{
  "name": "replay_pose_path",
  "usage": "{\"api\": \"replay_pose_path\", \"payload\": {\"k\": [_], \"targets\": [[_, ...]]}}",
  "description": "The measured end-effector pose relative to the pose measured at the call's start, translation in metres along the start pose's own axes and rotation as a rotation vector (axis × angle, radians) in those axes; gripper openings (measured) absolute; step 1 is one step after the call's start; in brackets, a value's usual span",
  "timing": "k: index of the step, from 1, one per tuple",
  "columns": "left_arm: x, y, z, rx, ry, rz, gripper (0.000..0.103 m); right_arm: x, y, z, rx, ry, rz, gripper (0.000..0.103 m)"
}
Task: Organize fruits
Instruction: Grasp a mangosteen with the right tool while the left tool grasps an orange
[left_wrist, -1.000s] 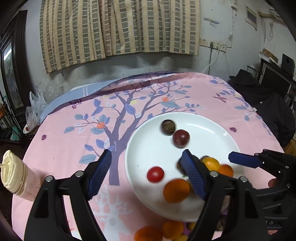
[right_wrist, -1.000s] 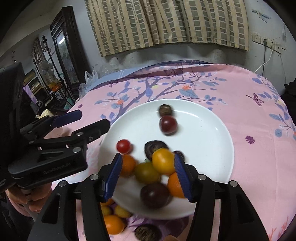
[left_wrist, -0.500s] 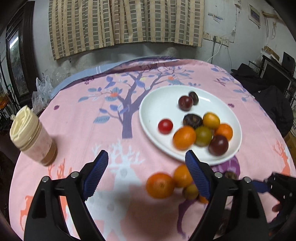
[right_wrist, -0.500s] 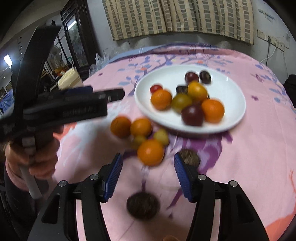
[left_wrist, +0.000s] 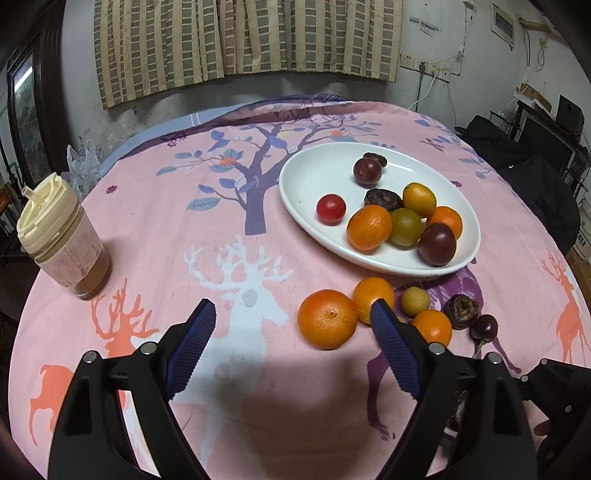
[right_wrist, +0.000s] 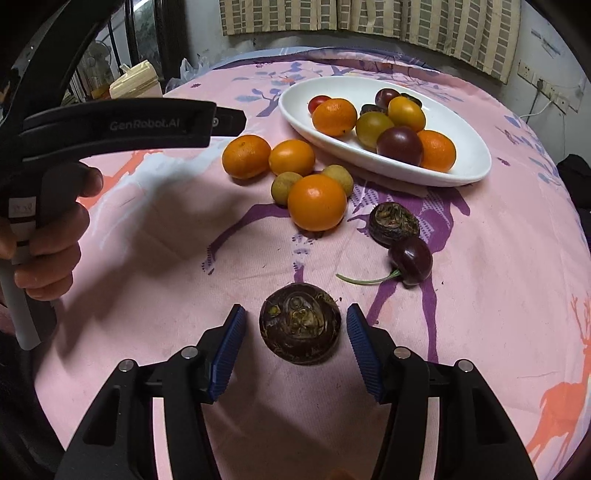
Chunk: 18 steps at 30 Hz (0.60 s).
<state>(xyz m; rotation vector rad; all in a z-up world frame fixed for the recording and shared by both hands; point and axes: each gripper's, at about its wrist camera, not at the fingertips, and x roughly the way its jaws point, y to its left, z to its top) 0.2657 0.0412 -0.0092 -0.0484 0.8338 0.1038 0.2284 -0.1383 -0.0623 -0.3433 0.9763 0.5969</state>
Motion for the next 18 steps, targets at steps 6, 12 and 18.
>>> {"api": "replay_pose_path", "payload": {"k": [6,12,18], "targets": [[0.005,0.008,-0.002,-0.008,0.015,-0.011,0.084,-0.004,0.0,-0.001,0.003,0.006,-0.002,0.042],[0.009,0.028,-0.002,-0.037,0.027,-0.026,0.083,-0.012,-0.016,0.017,0.066,-0.052,0.025,0.042],[0.022,0.024,-0.006,0.003,0.074,-0.097,0.073,-0.015,-0.04,0.041,0.147,-0.139,0.011,0.042]]}}
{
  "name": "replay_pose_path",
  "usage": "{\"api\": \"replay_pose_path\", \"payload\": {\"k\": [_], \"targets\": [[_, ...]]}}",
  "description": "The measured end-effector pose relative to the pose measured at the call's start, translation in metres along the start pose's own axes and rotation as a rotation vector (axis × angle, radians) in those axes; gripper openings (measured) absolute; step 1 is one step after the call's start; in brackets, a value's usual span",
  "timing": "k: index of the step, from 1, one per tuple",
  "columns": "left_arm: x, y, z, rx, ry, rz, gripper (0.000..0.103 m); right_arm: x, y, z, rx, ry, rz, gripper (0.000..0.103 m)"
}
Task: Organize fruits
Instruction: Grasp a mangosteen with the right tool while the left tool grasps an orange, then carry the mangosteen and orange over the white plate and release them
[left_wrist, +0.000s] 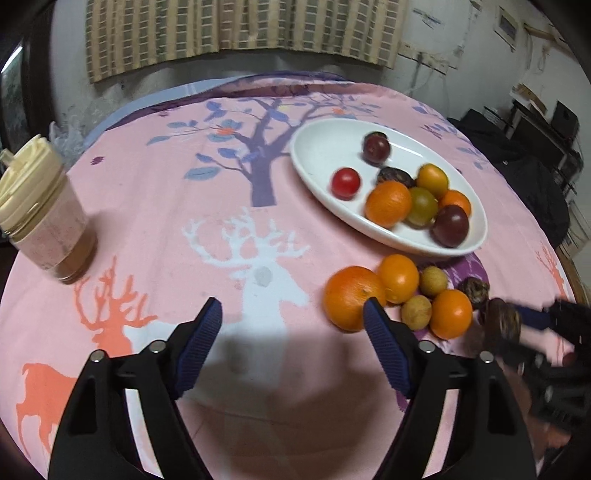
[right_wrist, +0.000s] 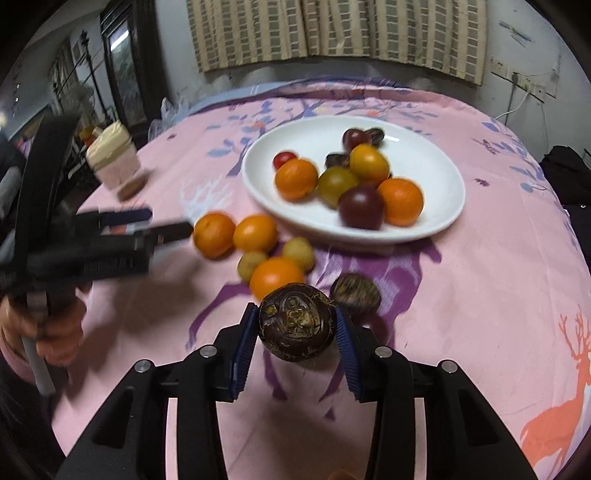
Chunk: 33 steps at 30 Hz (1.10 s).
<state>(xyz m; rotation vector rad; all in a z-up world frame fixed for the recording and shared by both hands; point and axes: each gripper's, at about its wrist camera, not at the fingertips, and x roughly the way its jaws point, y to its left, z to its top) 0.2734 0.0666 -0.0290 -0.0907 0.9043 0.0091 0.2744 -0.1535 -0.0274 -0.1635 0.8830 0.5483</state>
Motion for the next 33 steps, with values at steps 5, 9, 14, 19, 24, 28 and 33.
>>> {"api": "replay_pose_path", "payload": {"k": [5,9,14,19,24,28,33], "targets": [[0.011,-0.02,0.0,0.097,-0.005,-0.026,0.065,0.012,-0.017,0.02,0.052,-0.04,0.031,0.042],[0.025,-0.03,0.004,0.141,0.019,-0.056,0.056,0.017,-0.02,0.02,0.052,-0.031,0.04,0.042],[0.029,-0.031,0.006,0.144,0.025,-0.095,0.043,0.016,-0.02,0.017,0.054,-0.034,0.047,0.042],[0.025,-0.03,0.005,0.136,0.03,-0.099,0.042,0.013,-0.019,0.017,0.053,-0.036,0.045,0.042],[0.005,-0.024,0.026,0.073,-0.033,-0.138,0.042,0.004,-0.025,0.037,0.047,-0.073,0.054,0.042],[0.005,-0.036,0.067,0.054,-0.082,-0.152,0.042,0.01,-0.048,0.07,0.097,-0.117,0.047,0.042],[0.042,-0.048,0.107,0.008,-0.068,-0.144,0.042,0.043,-0.075,0.097,0.138,-0.118,0.027,0.043]]}}
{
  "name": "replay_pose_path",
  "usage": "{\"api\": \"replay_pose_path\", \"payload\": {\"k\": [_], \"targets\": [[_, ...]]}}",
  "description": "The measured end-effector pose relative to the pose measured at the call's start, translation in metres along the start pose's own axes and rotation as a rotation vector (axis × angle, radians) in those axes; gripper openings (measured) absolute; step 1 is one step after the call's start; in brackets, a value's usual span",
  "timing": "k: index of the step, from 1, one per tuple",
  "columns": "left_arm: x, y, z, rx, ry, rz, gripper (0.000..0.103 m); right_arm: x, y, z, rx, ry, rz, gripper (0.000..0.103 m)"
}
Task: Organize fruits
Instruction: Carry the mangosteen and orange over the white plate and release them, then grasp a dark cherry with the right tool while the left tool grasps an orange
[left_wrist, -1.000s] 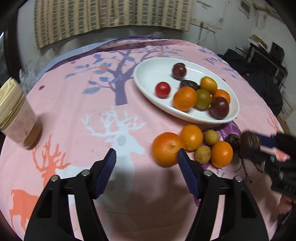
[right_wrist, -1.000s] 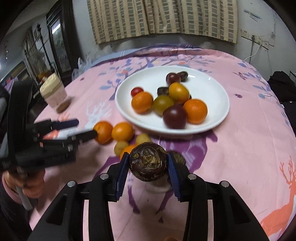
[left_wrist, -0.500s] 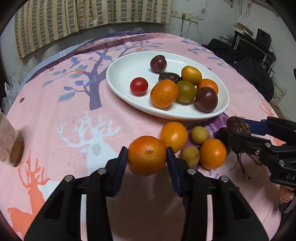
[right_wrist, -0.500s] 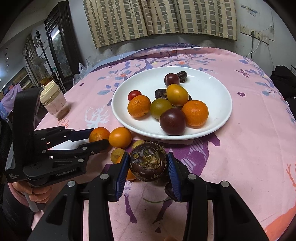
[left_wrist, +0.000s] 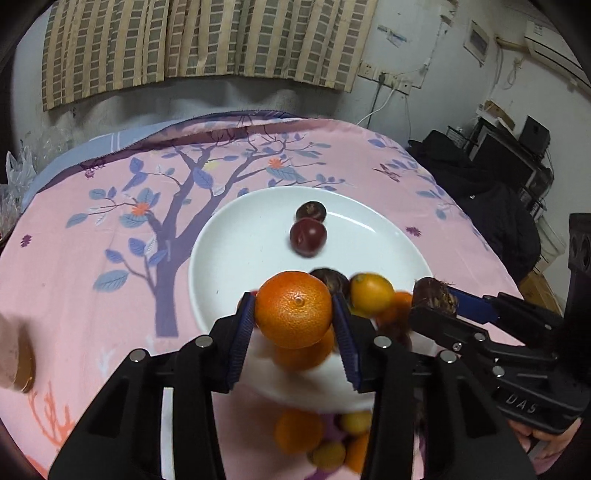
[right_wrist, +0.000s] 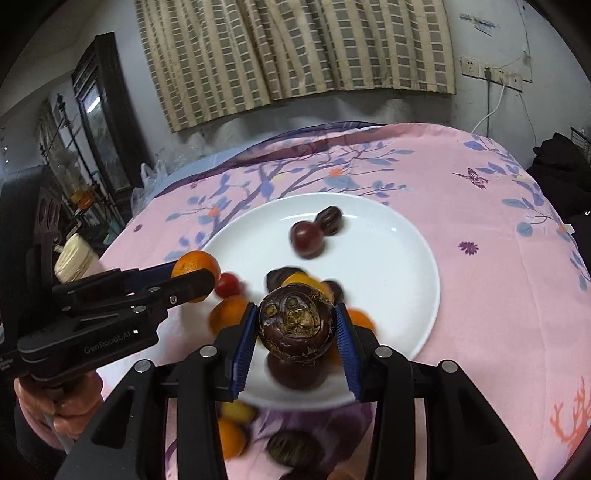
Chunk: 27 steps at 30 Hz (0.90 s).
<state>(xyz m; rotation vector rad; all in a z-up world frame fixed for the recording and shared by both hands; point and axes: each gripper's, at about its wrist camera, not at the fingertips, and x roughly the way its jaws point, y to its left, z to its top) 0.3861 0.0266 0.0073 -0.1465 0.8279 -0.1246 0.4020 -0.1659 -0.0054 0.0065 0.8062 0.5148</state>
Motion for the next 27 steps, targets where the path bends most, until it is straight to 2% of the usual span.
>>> {"api": "replay_pose_path", "payload": {"k": [1,2,3,4,6,8,10,15,20,27], "targets": [[0.005,0.001,0.002,-0.006,0.009,0.014,0.042,0.006,-0.004,0.002,0.009,0.006,0.007,0.044],[0.011,0.004,0.005,-0.027,0.02,0.032,0.044,0.011,-0.008,0.002,0.02,0.012,0.019,0.05],[0.012,0.007,0.005,-0.045,0.024,0.035,0.058,0.014,-0.011,0.001,0.033,0.024,0.037,0.058],[0.01,0.01,0.005,-0.059,0.012,0.039,0.073,0.014,-0.014,0.0,0.044,0.033,0.046,0.058],[-0.002,0.011,0.003,-0.038,-0.031,0.071,0.076,0.007,-0.014,-0.004,0.044,0.037,0.056,0.058],[-0.012,0.01,0.001,-0.013,-0.041,0.088,0.078,-0.003,-0.011,-0.009,0.032,0.034,0.057,0.058],[-0.025,0.013,-0.007,-0.019,-0.059,0.091,0.086,-0.014,-0.006,-0.017,0.015,0.032,0.069,0.058],[-0.043,0.012,-0.043,-0.01,-0.06,0.102,0.087,-0.025,0.0,-0.052,-0.025,0.078,0.069,0.058],[-0.043,0.009,-0.079,-0.003,-0.015,0.093,0.087,-0.032,0.002,-0.083,-0.029,0.114,0.067,0.058],[-0.047,-0.005,-0.1,0.043,-0.014,0.093,0.087,-0.042,0.012,-0.105,-0.084,0.12,0.035,0.058]]}}
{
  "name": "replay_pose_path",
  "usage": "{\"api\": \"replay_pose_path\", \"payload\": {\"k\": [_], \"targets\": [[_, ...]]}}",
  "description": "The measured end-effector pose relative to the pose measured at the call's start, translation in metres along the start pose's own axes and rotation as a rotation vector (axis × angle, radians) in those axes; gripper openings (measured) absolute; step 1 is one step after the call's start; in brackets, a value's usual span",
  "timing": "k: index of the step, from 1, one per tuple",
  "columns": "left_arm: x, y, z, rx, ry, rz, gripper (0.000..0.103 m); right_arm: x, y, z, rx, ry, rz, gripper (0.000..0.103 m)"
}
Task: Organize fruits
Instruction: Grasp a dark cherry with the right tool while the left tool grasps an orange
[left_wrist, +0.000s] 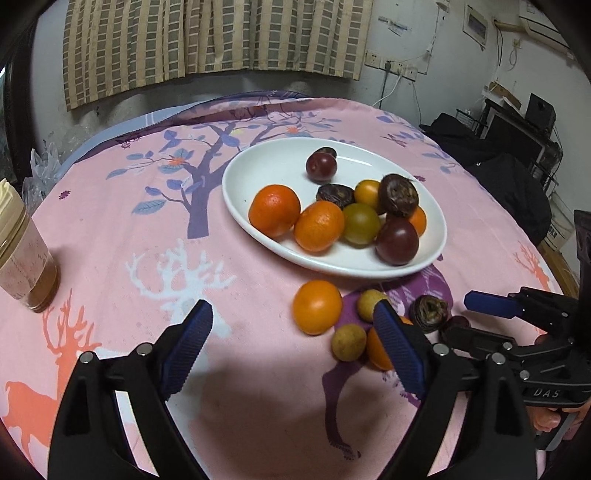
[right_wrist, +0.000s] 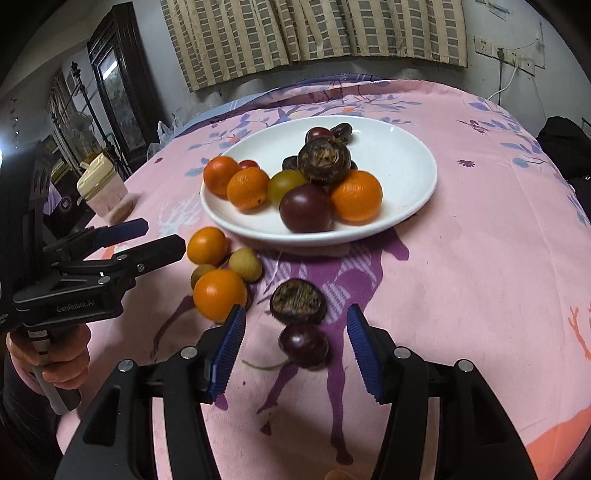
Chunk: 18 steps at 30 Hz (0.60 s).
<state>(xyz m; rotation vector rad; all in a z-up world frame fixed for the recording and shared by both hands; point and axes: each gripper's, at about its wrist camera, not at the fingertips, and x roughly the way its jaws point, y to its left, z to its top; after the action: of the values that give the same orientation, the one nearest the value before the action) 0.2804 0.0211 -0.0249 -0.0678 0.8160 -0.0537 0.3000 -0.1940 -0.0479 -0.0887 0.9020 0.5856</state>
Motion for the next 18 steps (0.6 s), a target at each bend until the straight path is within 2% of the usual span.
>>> {"api": "replay_pose_path", "payload": {"k": [16,18], "targets": [[0.001,0.0,-0.008,-0.006,0.014,0.017,0.087,0.004,0.004,-0.011,-0.037,0.046,-0.043,0.058],[0.001,0.001,-0.007,-0.004,0.015,0.02,0.087,0.007,0.005,-0.013,-0.043,0.064,-0.054,0.054]]}}
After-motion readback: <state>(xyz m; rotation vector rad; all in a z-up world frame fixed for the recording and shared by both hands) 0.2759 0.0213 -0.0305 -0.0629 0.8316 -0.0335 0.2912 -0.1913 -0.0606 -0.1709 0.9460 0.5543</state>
